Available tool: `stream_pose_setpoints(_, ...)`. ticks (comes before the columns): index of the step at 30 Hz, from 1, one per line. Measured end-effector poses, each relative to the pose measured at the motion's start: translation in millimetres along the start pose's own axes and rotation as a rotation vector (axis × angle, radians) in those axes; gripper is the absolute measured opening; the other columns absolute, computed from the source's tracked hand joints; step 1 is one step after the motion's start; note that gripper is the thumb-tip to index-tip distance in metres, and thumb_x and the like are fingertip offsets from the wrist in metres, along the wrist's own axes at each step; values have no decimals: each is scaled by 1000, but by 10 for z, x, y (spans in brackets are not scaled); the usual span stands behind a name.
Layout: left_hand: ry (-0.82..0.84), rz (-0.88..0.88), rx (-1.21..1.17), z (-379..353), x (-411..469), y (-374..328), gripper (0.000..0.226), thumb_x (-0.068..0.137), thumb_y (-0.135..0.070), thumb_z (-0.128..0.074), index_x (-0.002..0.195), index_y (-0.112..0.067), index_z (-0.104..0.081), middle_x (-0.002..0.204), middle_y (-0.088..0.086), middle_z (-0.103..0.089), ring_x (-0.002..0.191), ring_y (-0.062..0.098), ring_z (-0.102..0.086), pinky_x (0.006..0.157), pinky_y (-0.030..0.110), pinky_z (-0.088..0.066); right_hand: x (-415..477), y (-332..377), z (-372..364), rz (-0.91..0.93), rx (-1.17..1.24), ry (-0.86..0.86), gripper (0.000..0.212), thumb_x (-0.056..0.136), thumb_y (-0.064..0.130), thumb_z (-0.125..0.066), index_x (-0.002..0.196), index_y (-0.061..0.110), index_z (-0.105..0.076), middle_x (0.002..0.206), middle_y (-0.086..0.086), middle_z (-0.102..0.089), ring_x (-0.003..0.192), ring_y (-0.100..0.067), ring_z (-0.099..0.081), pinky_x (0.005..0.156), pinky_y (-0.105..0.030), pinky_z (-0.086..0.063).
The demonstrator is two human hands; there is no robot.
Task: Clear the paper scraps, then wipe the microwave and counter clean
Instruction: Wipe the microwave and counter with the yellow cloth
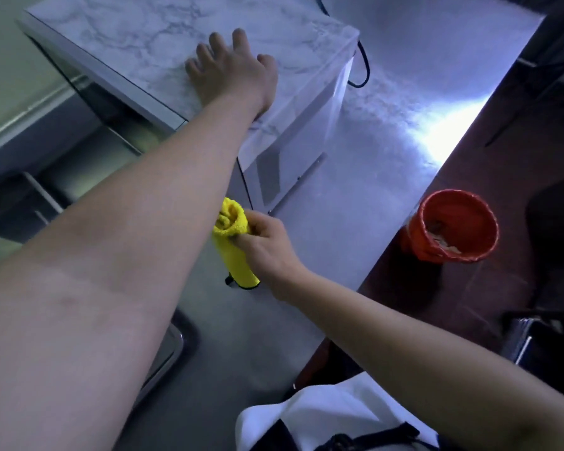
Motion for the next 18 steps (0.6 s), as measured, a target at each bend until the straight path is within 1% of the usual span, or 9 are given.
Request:
stream_pose_setpoints(2,9,-4,-8,16,-15,-6,55,96,-46,-26,142,-18,-38,148,17,-35,134,37,-33,108,50,-24,-79,-90,49,-27,22,10,21,83,7,-63,90,25,-72,83,3,-63,81,-12,-54,76,-33,-45)
stream_pose_setpoints(4,22,-1,-15,18,-28,-5,54,96,-45,-26,141,-17,-38,148,18,-35,134,37,-32,108,50,-23,-178,-214,270,-93,101,-91,27,86,3,-61,91,26,-75,89,5,-69,86,-11,-61,81,-35,-49)
stream_pose_setpoints(6,31,2,-26,23,-34,-7,53,96,-44,-27,140,-17,-39,148,18,-34,135,36,-31,109,51,-22,-286,-381,552,-208,198,-182,31,89,3,-59,91,30,-75,92,8,-74,89,-13,-69,84,-42,-56)
stream_pose_setpoints(8,31,10,-31,36,-30,-9,52,96,-43,-28,139,-18,-40,148,18,-35,135,36,-31,109,51,-22,-380,-510,865,-310,252,-257,30,94,4,-57,96,29,-73,93,10,-75,92,-16,-70,88,-50,-56)
stream_pose_setpoints(9,34,12,-31,38,-29,-11,52,95,-43,-28,139,-18,-40,148,18,-35,135,36,-32,109,51,-22,-412,-547,1029,-338,259,-295,29,95,4,-56,98,29,-71,95,9,-74,92,-17,-70,87,-51,-56)
stream_pose_setpoints(11,34,10,-32,29,-25,-15,51,95,-43,-29,138,-18,-41,147,18,-36,134,36,-32,109,51,-23,-444,-538,1303,-343,238,-345,28,97,6,-55,106,29,-69,100,7,-73,92,-16,-69,83,-45,-55)
stream_pose_setpoints(14,25,7,-35,14,-11,-11,51,95,-43,-28,138,-18,-42,145,17,-38,132,36,-34,108,50,-24,-401,-347,1635,-265,151,-393,27,98,11,-56,104,35,-68,99,13,-71,88,-7,-66,77,-35,-52)
stream_pose_setpoints(16,23,6,-38,15,-7,5,50,95,-43,-29,136,-18,-43,143,17,-39,130,35,-35,106,49,-25,-311,-191,1807,-242,172,-370,28,100,13,-55,115,33,-67,110,6,-70,97,-15,-66,89,-44,-52)
stream_pose_setpoints(18,17,3,-58,19,-5,17,49,94,-44,-31,134,-19,-45,142,16,-41,128,35,-36,105,48,-26,-166,-29,1981,-238,255,-330,33,102,14,-52,131,26,-61,126,-1,-65,116,-28,-61,98,-60,-47)
Point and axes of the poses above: each hand's wrist, its own x-axis towards the middle knuckle, its own z-axis out of the back of the hand, y = z × x, the point moved 8 cm from there along x, towards the middle knuckle
